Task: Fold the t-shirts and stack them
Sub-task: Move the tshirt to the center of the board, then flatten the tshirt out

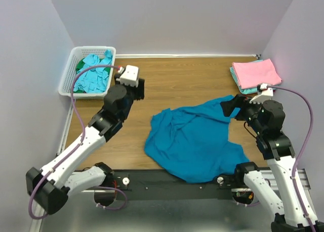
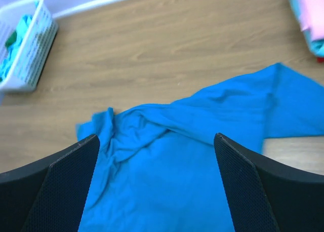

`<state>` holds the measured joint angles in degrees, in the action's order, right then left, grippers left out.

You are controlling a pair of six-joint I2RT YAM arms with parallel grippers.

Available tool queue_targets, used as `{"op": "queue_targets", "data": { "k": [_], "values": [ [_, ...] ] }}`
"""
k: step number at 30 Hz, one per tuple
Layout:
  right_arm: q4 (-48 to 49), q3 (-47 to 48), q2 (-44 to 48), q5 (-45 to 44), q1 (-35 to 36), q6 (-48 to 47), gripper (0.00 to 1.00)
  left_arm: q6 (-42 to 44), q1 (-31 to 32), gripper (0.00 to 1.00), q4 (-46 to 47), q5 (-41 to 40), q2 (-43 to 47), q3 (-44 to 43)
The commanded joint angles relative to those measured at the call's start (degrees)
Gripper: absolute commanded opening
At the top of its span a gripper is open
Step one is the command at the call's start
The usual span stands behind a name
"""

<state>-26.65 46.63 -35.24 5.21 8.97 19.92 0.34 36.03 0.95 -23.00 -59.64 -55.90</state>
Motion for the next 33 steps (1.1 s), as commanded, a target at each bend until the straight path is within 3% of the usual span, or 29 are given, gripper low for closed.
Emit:
{"op": "queue_targets", "data": {
  "k": [1,8,12,16,25,29,33],
  "values": [
    [-3.67,0.04,-3.15,8.03,0.34,0.38,1.00,-9.21,0.09,0.69,1.87,-4.68,10.75,9.65],
    [-4.11,-1.63,-15.26,18.86,0.52,-0.94,1.00,-18.17,-0.08,0.69,-3.31,-2.66,28.06,24.51],
    [-3.93,-5.05,-22.21,21.07,0.43,0.73,0.97,-25.02,0.00,0.69,-3.50,1.45,32.04,30.48],
    [-2.62,-6.72,-25.84,18.70,0.52,2.93,0.92,-27.76,0.00,0.63,-2.18,6.21,28.89,30.42],
    [-0.07,-6.29,-29.61,20.36,3.49,1.96,0.86,-24.16,0.00,0.59,-8.93,12.28,2.97,18.65],
    [2.83,-2.87,-34.08,19.23,10.78,3.36,0.84,-24.33,-0.69,0.58,-8.16,6.14,6.18,18.28],
    [6.26,3.18,-42.85,16.68,22.72,5.38,0.84,-22.58,-4.64,0.58,-7.80,1.84,12.25,20.91]
  ]
}}
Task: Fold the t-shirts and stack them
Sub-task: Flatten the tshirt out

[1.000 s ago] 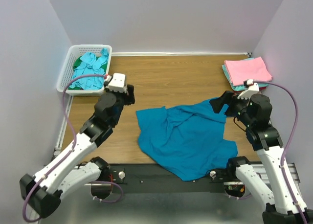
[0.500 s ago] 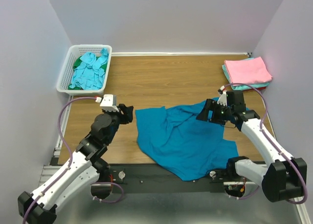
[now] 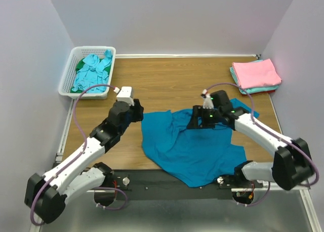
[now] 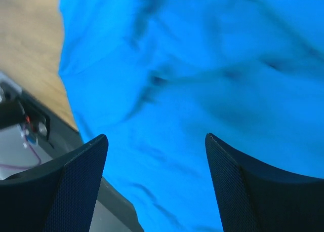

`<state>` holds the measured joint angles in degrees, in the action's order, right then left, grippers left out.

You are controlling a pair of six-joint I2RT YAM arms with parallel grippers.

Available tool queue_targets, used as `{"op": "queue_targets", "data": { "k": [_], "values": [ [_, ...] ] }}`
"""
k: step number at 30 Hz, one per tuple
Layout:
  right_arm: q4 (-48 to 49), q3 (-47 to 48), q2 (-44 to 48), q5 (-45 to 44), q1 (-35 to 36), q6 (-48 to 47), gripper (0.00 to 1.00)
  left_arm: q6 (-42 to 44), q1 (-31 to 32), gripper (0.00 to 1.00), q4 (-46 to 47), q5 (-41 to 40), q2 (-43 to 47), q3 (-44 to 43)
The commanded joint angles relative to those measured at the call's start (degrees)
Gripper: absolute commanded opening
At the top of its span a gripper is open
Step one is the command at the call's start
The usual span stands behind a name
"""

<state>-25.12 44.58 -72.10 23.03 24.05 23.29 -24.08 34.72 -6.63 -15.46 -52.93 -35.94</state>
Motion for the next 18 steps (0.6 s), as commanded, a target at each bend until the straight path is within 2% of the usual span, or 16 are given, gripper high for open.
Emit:
{"op": "queue_targets", "data": {
  "k": [1,3,6,11,14,18],
  "values": [
    [6.13,6.39,-7.87,-1.66,9.76,2.28,0.83,2.45,-4.30,0.58,-0.31,-6.67,6.86,1.57],
    [6.75,9.46,-14.52,-1.93,15.02,2.73,0.82,1.92,-7.36,0.58,0.39,-7.47,11.34,3.85],
    [7.28,16.05,-21.57,-0.01,20.40,2.29,0.82,2.54,-8.35,0.59,2.50,-11.33,18.72,6.23],
    [7.55,25.80,-35.98,3.25,24.55,2.29,0.80,4.12,-8.35,0.57,6.71,-15.91,30.49,10.63],
    [7.55,29.15,-42.32,4.83,25.43,2.38,0.80,4.04,-8.44,0.56,8.04,-18.63,33.40,11.51],
    [7.46,35.65,-49.09,3.52,25.34,1.41,0.79,4.04,-8.35,0.55,7.95,-18.81,32.80,11.34]
  ]
}}
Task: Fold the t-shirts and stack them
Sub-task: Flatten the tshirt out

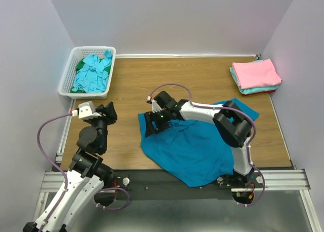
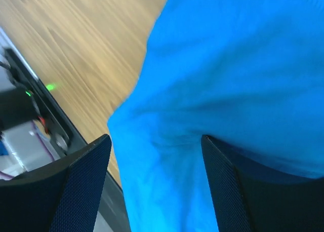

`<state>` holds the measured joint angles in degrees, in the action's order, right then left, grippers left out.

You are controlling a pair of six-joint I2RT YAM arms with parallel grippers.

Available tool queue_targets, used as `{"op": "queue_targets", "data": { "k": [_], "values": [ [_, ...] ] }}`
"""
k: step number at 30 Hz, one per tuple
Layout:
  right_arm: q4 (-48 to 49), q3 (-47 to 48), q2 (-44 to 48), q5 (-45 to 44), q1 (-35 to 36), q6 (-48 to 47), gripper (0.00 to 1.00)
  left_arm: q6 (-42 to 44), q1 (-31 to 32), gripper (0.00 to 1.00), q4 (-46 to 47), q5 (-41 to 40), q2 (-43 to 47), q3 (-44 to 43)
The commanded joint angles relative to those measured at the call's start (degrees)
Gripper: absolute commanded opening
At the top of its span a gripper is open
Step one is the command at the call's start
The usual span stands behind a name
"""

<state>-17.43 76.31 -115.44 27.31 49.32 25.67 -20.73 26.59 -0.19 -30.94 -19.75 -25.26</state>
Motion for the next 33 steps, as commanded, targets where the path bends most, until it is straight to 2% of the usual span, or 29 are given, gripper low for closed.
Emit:
{"op": "queue_targets", "data": {
  "k": [1,4,8,13,14,17,21,23,24,25,27,28,33],
  "values": [
    [-0.32,5.15,-6.98,-2.77,-0.01,-1.06,0.79,1.13,-0.22,0.54,1.24,-3.25,-0.90,0.30],
    [-0.41,10.16,-11.47,-6.73,-1.33,-1.24,0.79,1.57,-0.22,0.54,0.71,-4.74,-2.66,-0.58],
    [-0.32,19.73,-18.40,-11.92,-7.03,0.17,0.79,1.66,-0.40,0.54,0.36,-4.66,-3.28,-0.94],
    [-0.85,38.53,-28.59,-12.11,-16.44,3.07,0.80,1.57,-0.40,0.54,0.80,-4.13,-2.58,-0.58],
    [-1.11,44.48,-29.40,-11.32,-17.23,3.16,0.80,1.66,-0.40,0.54,0.80,-4.13,-2.49,-0.50],
    [-1.38,49.18,-27.75,-10.00,-18.73,2.28,0.82,1.75,-0.31,0.54,0.80,-3.78,-2.58,-0.50],
    [-1.38,42.45,-17.13,-9.73,-18.73,-0.79,0.82,1.75,-0.40,0.54,0.80,-3.69,-2.84,-0.67],
    [-1.38,27.65,-9.07,-9.82,-18.73,-1.41,0.82,1.83,-0.48,0.54,0.71,-3.34,-2.84,-0.67],
    [-1.38,27.57,-6.49,-9.65,-18.73,-1.50,0.81,1.66,-0.49,0.54,0.71,-3.25,-2.75,-0.67],
    [-1.46,20.18,-4.12,-9.38,-18.65,-1.59,0.80,1.66,-0.40,0.54,0.71,-3.16,-2.67,-0.59],
    [-1.64,12.40,2.98,-8.68,-18.65,-1.85,0.75,1.57,-0.57,0.54,0.80,-2.90,-2.58,-0.58],
    [-1.73,5.58,5.46,-8.50,-18.39,-1.85,0.69,1.57,-0.66,0.54,0.80,-3.07,-2.66,-0.58],
    [-2.34,-8.18,14.88,-6.66,-14.96,-1.06,0.55,1.57,-0.84,0.54,0.98,-2.02,-3.37,-0.58]
  ]
}}
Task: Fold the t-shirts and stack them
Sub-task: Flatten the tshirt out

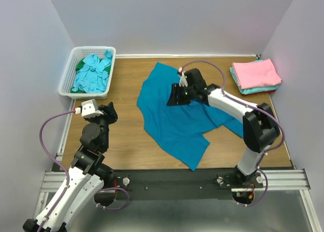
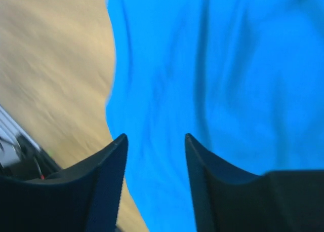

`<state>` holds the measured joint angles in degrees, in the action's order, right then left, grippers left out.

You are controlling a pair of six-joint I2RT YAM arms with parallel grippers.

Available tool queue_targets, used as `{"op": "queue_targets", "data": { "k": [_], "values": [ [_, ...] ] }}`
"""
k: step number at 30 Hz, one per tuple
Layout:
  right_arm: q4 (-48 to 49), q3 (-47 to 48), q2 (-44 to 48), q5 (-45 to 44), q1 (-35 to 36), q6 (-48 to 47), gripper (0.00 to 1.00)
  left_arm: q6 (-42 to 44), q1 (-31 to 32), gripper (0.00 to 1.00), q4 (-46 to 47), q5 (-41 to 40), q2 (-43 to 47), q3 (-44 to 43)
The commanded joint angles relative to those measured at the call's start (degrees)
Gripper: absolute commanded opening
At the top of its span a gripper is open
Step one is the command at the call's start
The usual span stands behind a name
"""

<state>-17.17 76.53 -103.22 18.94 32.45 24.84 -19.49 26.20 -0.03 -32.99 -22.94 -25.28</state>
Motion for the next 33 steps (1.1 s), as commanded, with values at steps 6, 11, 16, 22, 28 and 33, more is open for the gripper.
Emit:
{"op": "queue_targets", "data": {
  "k": [6,11,16,22,28,33],
  "values": [
    [-3.05,-13.08,1.98,1.45,11.40,1.61,0.48,0.50,-0.44,0.54,0.65,0.03,-0.53,-0.74],
    [-2.96,-8.69,-5.14,-0.91,17.03,2.49,0.45,0.33,-0.53,0.53,0.47,-0.05,0.00,-0.65],
    [-3.05,2.44,-16.91,-0.22,20.55,3.90,0.43,0.33,-0.53,0.53,0.39,-0.40,0.18,-0.65],
    [-5.06,18.37,-28.60,4.44,25.47,6.10,0.41,0.33,-0.53,0.53,0.21,-0.41,0.18,-0.74],
    [-7.79,21.14,-22.57,-1.52,26.71,4.26,0.41,0.32,-0.44,0.53,0.38,-0.32,0.26,-0.56],
    [-8.06,8.14,-8.08,-9.17,22.76,4.77,0.41,0.41,-0.44,0.53,0.56,0.03,-0.09,-0.56]
  ]
}}
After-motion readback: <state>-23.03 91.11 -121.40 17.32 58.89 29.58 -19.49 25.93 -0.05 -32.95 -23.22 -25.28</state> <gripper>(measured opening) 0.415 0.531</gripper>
